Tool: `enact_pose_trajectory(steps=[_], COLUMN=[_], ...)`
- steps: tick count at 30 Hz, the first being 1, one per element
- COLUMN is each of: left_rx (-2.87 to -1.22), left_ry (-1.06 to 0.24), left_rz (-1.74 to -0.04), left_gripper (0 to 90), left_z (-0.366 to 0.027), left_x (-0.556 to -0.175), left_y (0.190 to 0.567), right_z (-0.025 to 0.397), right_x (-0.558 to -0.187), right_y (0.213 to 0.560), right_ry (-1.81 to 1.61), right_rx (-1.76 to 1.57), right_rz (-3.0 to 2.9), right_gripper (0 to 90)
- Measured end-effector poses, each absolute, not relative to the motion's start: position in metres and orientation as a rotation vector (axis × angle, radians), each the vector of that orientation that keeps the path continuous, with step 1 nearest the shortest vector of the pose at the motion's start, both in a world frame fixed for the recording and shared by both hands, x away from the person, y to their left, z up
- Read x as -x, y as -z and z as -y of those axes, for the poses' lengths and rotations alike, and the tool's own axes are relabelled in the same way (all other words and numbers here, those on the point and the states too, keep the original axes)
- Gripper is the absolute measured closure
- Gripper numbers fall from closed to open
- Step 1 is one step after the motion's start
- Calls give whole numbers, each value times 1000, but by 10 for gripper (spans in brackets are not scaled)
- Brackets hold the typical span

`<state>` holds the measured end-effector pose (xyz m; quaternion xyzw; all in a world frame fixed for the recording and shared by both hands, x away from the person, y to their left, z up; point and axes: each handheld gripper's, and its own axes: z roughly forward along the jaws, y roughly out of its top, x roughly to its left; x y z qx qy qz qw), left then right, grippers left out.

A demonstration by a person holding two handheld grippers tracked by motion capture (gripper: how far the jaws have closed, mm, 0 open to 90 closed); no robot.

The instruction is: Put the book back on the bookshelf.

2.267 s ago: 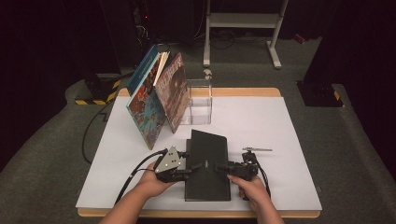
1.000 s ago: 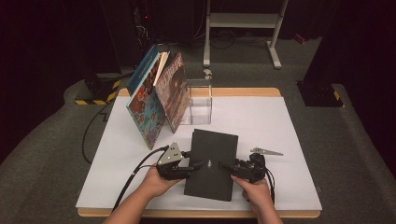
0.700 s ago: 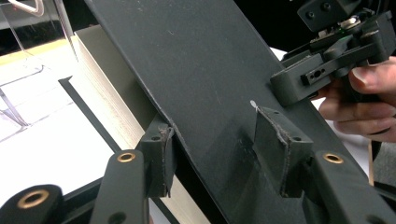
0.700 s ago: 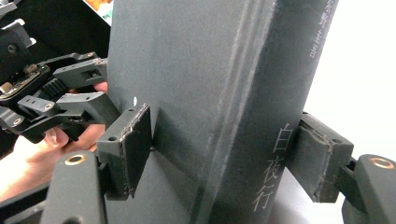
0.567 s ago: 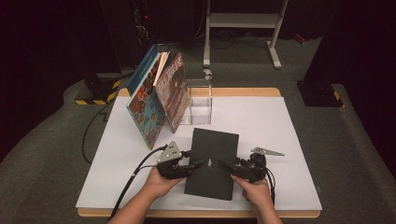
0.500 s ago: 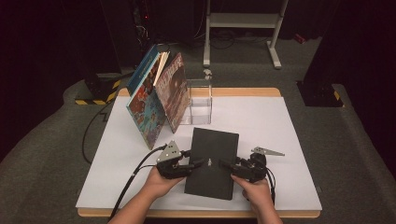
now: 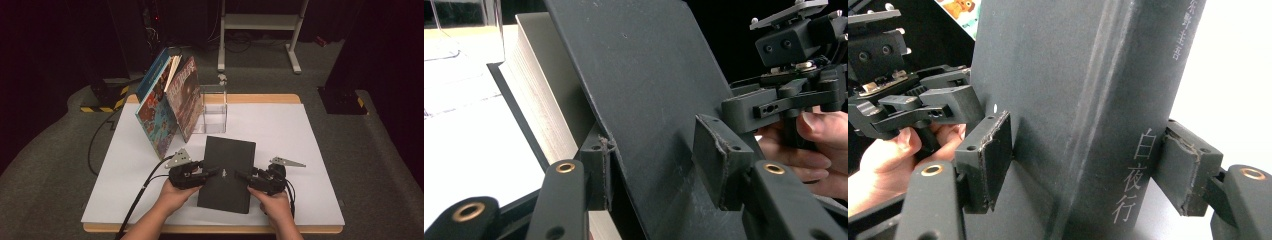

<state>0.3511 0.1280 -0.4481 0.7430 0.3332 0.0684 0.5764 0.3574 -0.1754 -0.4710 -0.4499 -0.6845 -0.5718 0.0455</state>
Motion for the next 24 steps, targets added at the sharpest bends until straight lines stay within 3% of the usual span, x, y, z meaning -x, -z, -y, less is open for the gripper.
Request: enact_pose_trajectory(steps=[24], left_rx=[-1736], left_ry=[-169], left_rz=[-781], left_gripper=[538], left_z=[-129], left_x=[-352], left_y=[443], right_z=[172], right_x=[-356], right_y=[464], right_ry=[1768], right_rx=[1379], right_rz=[2114], right_gripper=[290])
